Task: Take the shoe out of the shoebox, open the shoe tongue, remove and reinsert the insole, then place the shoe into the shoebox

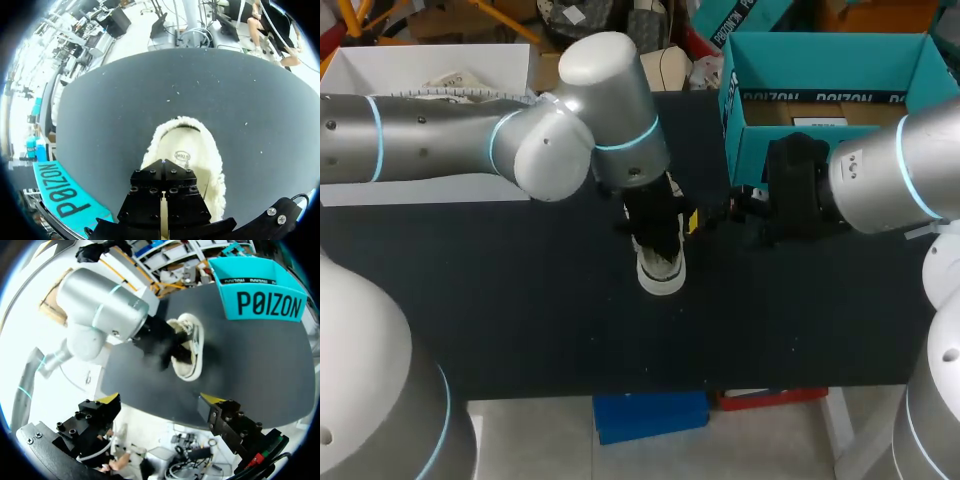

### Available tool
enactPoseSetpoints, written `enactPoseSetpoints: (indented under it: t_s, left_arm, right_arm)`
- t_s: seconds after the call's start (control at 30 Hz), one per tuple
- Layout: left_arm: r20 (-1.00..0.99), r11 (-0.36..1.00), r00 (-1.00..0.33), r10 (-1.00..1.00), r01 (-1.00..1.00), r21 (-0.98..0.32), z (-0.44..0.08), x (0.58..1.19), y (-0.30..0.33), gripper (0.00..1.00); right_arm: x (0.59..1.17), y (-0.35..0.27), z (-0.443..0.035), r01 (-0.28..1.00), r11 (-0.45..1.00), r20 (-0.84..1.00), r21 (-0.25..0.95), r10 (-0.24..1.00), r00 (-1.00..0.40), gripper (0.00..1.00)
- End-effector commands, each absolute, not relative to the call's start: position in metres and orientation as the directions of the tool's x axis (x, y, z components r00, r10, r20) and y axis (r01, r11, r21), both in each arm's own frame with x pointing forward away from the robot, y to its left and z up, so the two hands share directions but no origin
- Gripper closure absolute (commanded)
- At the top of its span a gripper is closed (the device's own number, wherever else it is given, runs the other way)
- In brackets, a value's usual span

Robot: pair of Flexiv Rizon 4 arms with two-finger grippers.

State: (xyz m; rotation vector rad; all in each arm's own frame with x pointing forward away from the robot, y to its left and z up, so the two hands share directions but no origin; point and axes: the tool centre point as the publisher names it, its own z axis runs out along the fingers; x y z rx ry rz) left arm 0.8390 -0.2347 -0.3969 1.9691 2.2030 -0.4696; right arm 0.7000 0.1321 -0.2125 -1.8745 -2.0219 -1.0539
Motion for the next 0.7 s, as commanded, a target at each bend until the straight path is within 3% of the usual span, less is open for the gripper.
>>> enactPoseSetpoints:
  t_s: [0.03, 0.23, 0.4, 0.53, 0.7]
  left_arm:
    - [-0.454, 0.113, -0.191, 0.87, 0.974, -0.194, -0.355, 0.855, -0.199, 1.0]
    - [-0.582, 0.151, -0.268, 0.768, 0.958, -0.243, -0.308, 0.884, -0.184, 1.0]
    - [-0.653, 0.211, -0.289, 0.7, 0.957, -0.198, -0.28, 0.91, -0.179, 1.0]
    - [-0.671, 0.293, -0.288, 0.683, 0.95, -0.11, -0.276, 0.934, -0.177, 1.0]
    - [-0.629, 0.303, -0.296, 0.719, 0.948, -0.1, -0.287, 0.956, -0.189, 1.0]
  right_arm:
    - [0.7, 0.134, -0.213, 0.929, -0.053, 0.576, 0.365, 0.797, -0.181, 0.0]
    - [0.7, 0.134, -0.213, 0.929, -0.053, 0.576, 0.365, 0.797, -0.181, 0.0]
    - [0.7, 0.134, -0.213, 0.929, -0.053, 0.576, 0.365, 0.797, -0.181, 0.0]
    - [0.7, 0.134, -0.213, 0.929, -0.053, 0.576, 0.365, 0.797, -0.181, 0.0]
    - [0.7, 0.134, -0.213, 0.929, -0.053, 0.576, 0.365, 0.797, -0.181, 0.0]
